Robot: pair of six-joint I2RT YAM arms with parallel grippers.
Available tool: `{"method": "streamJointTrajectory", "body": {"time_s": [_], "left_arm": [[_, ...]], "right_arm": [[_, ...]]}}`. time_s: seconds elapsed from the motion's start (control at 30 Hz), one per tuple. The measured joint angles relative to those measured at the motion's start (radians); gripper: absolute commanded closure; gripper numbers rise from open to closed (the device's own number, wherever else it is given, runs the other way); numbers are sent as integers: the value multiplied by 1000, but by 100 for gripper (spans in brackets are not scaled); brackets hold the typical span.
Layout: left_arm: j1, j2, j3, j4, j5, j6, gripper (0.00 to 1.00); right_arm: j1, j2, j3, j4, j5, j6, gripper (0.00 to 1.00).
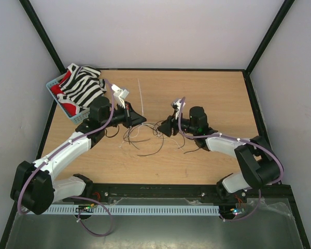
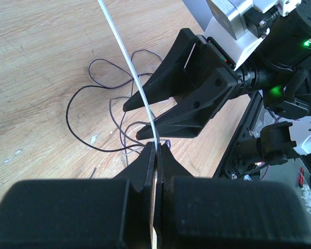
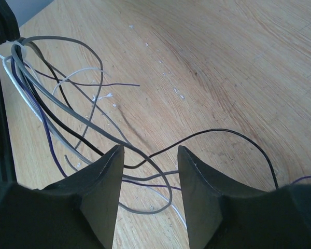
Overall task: Zip-tie the wires
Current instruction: Adjust the cable at the center of the board.
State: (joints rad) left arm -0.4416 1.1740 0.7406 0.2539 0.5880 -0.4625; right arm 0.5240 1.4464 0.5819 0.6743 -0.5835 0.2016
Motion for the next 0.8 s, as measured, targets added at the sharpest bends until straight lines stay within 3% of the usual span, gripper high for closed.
{"method": "streamJointTrajectory", "body": {"time_s": [0.1, 0.27, 0.4, 0.6, 0.8], "left_arm": [[0, 1, 0, 0, 3, 0, 100], [0, 2, 1, 0, 7, 0, 100], [0, 2, 1, 0, 6, 0, 100], [0, 2, 1, 0, 5, 0, 100], [2, 2, 1, -8, -5, 0, 100]], "right_arm": [[9, 23, 11, 16, 0, 0, 46], [13, 61, 45, 42, -1, 0, 82], [13, 55, 50, 25, 4, -21, 100], [13, -18, 30, -84, 77, -68, 100], [-8, -203, -51, -189, 203, -68, 100]]}}
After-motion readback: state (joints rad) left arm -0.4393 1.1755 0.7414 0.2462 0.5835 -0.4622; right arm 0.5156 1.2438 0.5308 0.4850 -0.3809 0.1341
